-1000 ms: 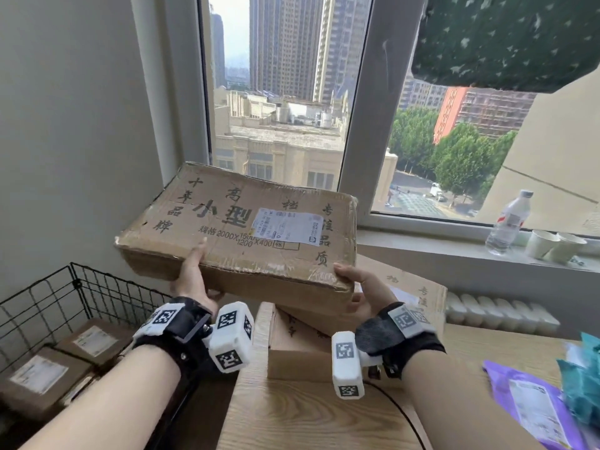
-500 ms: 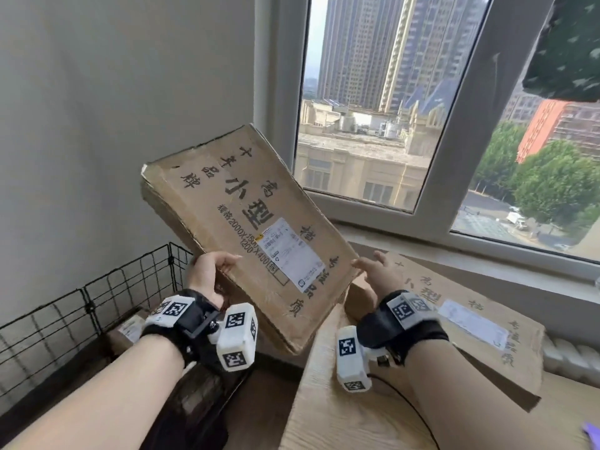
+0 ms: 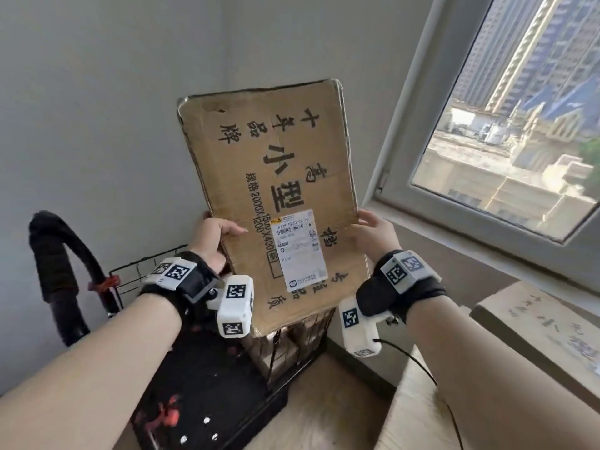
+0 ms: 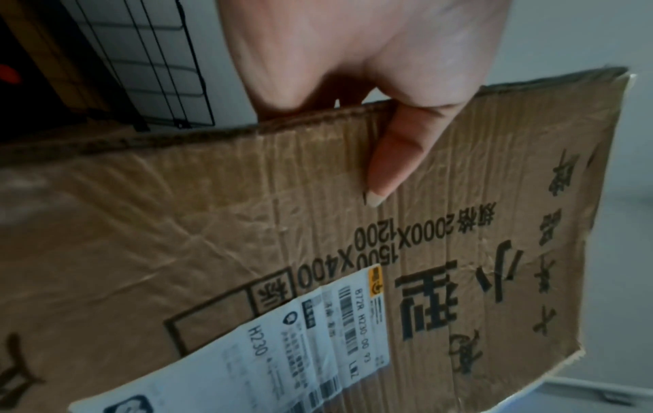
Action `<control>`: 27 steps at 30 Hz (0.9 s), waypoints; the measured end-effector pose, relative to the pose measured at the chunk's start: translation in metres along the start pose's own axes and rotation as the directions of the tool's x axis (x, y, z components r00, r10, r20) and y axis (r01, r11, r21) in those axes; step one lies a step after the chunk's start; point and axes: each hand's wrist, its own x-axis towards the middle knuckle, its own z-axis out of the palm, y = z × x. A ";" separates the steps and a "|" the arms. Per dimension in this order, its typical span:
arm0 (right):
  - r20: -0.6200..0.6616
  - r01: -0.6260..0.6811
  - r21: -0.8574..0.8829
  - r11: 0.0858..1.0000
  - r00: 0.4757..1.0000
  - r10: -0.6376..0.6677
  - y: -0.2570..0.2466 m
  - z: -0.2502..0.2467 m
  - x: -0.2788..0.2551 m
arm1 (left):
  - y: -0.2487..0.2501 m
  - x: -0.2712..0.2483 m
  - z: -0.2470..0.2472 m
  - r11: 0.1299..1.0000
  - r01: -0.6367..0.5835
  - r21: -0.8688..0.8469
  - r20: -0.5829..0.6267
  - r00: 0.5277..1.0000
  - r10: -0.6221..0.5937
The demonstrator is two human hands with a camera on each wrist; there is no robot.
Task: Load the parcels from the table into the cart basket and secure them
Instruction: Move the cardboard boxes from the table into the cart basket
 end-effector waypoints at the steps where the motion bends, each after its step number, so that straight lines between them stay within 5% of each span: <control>1: 0.025 0.009 -0.001 1.000 1.000 -0.009 -0.003 0.017 0.002 | 0.005 0.007 -0.016 1.000 -0.013 0.007 -0.015 1.000 0.013; 9: 0.036 -0.006 -0.093 0.996 0.999 0.010 0.013 0.136 0.010 | 0.016 0.041 -0.114 0.991 -0.045 0.128 -0.086 0.995 0.056; 17: 0.076 -0.099 -0.108 0.989 0.991 0.107 0.036 0.185 0.048 | -0.006 0.083 -0.138 0.982 0.012 0.188 -0.286 0.957 0.043; 27: 0.259 -0.263 -0.321 0.910 0.900 0.351 0.114 0.270 0.159 | -0.069 0.188 -0.164 0.895 0.362 0.261 -0.611 0.780 -0.137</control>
